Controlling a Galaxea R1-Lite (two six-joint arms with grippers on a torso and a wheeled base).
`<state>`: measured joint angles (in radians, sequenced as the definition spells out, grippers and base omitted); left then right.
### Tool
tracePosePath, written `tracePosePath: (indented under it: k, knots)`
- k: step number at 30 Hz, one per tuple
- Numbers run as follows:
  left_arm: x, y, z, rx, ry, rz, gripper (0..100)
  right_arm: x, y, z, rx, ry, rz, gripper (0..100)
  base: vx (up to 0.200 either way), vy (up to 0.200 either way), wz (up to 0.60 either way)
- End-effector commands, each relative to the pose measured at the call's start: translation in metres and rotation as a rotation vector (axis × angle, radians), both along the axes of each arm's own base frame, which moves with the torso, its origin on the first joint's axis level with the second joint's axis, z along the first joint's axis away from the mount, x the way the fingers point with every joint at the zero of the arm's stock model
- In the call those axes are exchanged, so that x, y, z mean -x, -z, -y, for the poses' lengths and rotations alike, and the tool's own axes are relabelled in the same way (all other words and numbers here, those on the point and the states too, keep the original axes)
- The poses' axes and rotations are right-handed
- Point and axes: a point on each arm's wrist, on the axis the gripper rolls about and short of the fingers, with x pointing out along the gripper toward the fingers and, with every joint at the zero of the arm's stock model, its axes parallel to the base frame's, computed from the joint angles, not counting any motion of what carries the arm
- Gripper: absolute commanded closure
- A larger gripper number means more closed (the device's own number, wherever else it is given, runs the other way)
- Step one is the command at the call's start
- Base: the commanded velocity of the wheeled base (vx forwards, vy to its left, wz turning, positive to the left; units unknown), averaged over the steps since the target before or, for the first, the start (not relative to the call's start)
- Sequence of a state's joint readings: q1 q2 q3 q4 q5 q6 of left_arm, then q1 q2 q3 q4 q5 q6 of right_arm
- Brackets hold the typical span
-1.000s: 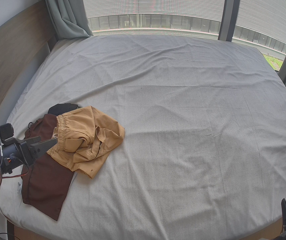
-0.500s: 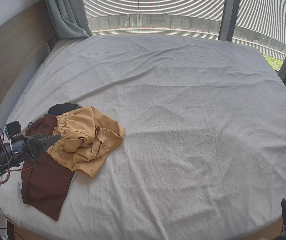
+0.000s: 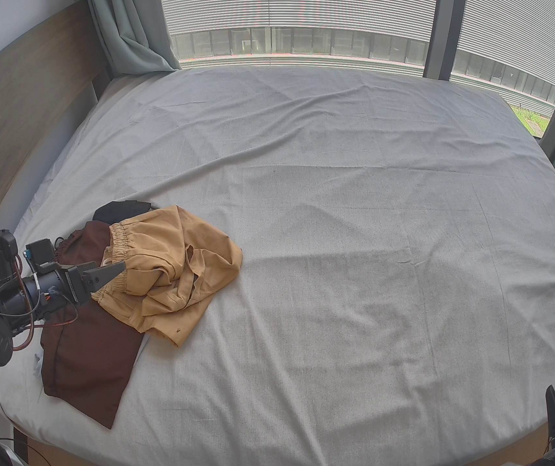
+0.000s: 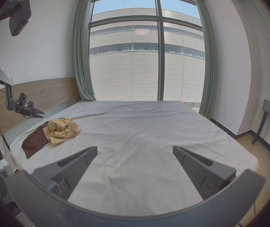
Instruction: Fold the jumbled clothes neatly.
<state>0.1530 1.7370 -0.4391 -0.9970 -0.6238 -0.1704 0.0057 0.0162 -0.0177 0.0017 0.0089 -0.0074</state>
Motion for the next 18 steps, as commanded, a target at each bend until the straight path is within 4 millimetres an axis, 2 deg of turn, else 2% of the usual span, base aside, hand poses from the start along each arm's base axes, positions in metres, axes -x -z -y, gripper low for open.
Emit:
tracePosePath:
  k: [1,5,18]
  knots:
    - [-0.005,0.008,-0.004,0.014,0.006,-0.027,0,0.0,0.005,0.0,0.0,-0.001,-0.001,0,0.0,0.0,0.0]
    - [-0.01,0.012,-0.005,0.017,0.012,-0.038,0,0.0,0.005,0.0,0.0,-0.001,-0.001,0,0.0,0.0,0.0]
    - [-0.046,0.025,-0.013,0.027,0.013,-0.05,0,0.0,0.005,0.0,0.0,-0.001,-0.001,0,0.0,0.0,0.0]
